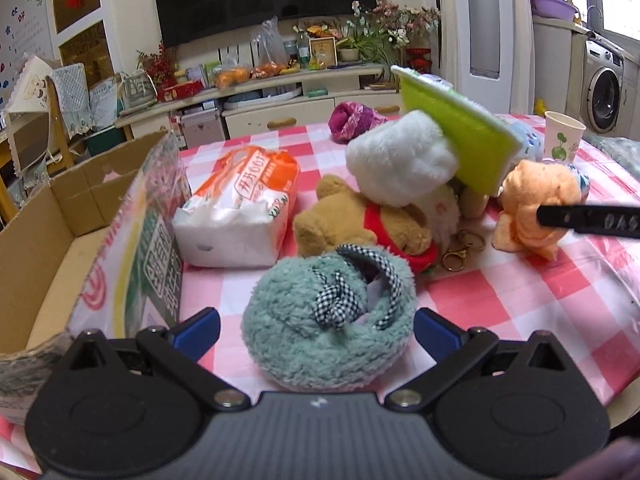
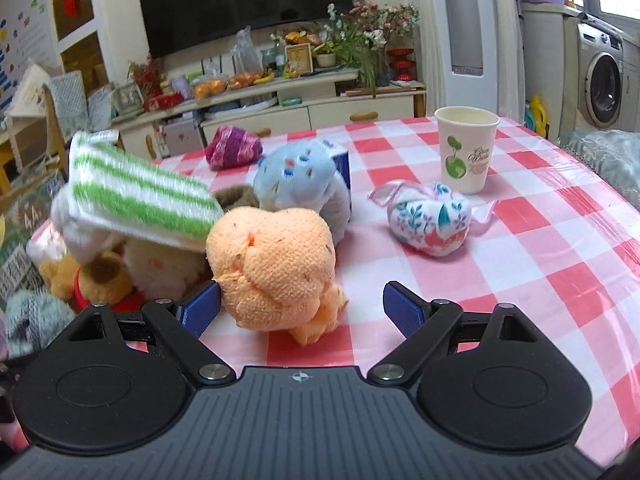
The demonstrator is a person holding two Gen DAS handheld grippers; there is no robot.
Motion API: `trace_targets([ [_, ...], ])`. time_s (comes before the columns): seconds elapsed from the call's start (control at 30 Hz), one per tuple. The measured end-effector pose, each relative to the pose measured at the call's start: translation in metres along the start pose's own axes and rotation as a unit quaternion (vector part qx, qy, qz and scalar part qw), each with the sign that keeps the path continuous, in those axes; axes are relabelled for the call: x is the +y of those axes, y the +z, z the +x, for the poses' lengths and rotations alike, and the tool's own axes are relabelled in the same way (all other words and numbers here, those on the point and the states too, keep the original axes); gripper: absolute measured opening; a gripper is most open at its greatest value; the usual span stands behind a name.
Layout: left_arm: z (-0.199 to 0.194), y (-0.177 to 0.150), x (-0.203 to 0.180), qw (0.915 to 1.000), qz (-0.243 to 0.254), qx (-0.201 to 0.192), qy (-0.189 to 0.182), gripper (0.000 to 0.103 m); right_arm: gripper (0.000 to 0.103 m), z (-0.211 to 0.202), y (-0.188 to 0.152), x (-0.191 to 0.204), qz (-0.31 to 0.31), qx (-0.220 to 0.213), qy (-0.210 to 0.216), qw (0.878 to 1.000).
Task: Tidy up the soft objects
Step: 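Grasp the teal fuzzy plush with the left tool while the right grasps the green-white striped towel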
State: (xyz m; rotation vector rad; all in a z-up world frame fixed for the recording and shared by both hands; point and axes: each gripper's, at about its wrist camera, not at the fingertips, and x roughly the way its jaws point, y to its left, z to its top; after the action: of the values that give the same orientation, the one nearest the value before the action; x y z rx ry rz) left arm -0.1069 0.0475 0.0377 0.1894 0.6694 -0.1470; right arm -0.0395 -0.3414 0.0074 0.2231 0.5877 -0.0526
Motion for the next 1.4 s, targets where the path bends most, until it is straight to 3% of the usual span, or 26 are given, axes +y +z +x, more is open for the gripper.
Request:
trace_targets([
  [0.17, 0.006, 0.003, -0.002, 1.0, 0.001, 0.004, -0.003, 0.102, 0.103, -0.021, 0.007, 0.011, -0.023, -0.037, 0.026, 0.999],
  [0.4, 0.018, 0.007, -0.005, 0.9999, 0.001, 0.012, -0.005, 0.102, 0.103, -0.035, 0.001, 0.056, -0.149, -0.089, 0.077, 0.982],
  [0.6, 0.025, 0.011, -0.003, 0.9996, -0.004, 0.021, -0.016, 0.091, 0.102, -0.016, 0.002, 0.084, -0.218, -0.107, 0.058, 0.968],
  [0.83, 0.028, 0.017, 0.002, 0.9988, -0.015, 0.033, -0.032, 0.076, 0.072, 0.002, 0.01, 0.087, -0.222, -0.106, 0.057, 0.968],
  [1.0, 0.029, 0.023, 0.009, 0.9981, -0.023, 0.041, -0.04, 0.069, 0.038, -0.003, 0.005, 0.091, -0.229, -0.104, 0.07, 0.965],
  [1.13, 0.027, 0.027, 0.013, 0.9975, -0.032, 0.041, -0.047, 0.068, 0.03, -0.007, 0.006, 0.091, -0.242, -0.11, 0.054, 0.963],
  [1.4, 0.024, 0.045, 0.026, 0.996, -0.053, 0.016, -0.07, 0.068, 0.023, -0.006, 0.021, 0.083, -0.207, -0.105, 0.035, 0.972],
])
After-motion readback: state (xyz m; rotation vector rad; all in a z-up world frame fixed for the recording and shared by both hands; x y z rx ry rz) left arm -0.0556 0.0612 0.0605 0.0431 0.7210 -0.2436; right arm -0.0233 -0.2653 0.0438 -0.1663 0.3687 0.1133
